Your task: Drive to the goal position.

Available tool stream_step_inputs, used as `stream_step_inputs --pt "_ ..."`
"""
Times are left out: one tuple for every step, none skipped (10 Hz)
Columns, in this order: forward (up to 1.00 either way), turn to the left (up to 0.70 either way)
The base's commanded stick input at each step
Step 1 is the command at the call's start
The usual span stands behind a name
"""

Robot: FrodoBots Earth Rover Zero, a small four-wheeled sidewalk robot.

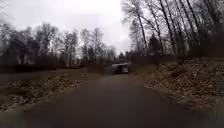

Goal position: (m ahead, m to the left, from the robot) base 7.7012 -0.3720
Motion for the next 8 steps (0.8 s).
stream_step_inputs --pt "1.0 0.4" --pt "1.0 0.35" --pt "1.0 0.17" --pt "1.0 0.0" --pt "1.0 0.0" --pt "1.0 0.0" --pt "1.0 0.0" --pt "1.0 0.0"
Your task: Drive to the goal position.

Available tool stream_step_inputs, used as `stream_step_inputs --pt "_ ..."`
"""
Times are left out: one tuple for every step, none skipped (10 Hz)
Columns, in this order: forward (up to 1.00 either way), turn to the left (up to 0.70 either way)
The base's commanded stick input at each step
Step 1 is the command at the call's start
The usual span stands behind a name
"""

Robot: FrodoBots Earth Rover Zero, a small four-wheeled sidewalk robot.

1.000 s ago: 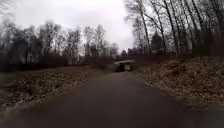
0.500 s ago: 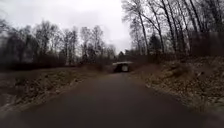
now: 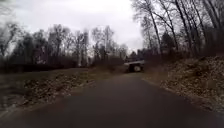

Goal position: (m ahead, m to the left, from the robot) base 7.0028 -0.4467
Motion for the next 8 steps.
stream_step_inputs --pt "1.0 0.0" --pt "1.0 0.0" --pt "1.0 0.0" --pt "1.0 0.0" --pt "1.0 0.0" --pt "1.0 0.0" --pt "1.0 0.0" --pt "1.0 0.0"
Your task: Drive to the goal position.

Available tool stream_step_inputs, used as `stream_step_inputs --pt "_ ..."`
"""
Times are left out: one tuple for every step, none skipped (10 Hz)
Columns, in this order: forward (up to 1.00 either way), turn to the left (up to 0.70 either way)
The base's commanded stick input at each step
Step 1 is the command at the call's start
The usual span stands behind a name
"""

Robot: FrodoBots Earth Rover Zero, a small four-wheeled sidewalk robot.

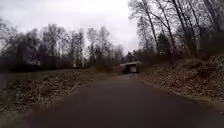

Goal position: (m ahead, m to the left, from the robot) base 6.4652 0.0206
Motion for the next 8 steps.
stream_step_inputs --pt "1.0 0.0" --pt "1.0 0.0" --pt "1.0 0.0" --pt "1.0 0.0" --pt "1.0 0.0" --pt "1.0 0.0" --pt "1.0 0.0" --pt "1.0 0.0"
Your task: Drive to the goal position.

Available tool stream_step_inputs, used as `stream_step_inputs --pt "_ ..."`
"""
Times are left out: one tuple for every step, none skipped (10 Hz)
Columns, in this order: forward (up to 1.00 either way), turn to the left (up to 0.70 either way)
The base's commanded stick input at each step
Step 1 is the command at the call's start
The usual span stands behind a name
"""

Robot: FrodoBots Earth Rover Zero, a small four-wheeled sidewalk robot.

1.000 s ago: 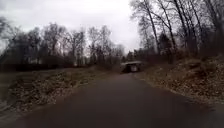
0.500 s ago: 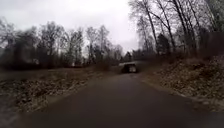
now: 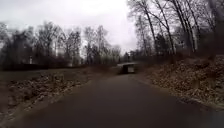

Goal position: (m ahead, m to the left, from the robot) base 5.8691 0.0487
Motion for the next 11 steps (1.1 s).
stream_step_inputs --pt "1.0 0.0" --pt "1.0 0.0" --pt "1.0 0.0" --pt "1.0 0.0" --pt "1.0 0.0" --pt "1.0 0.0" --pt "1.0 0.0" --pt "1.0 0.11" --pt "1.0 0.35" --pt "1.0 0.4" --pt "1.0 0.4"
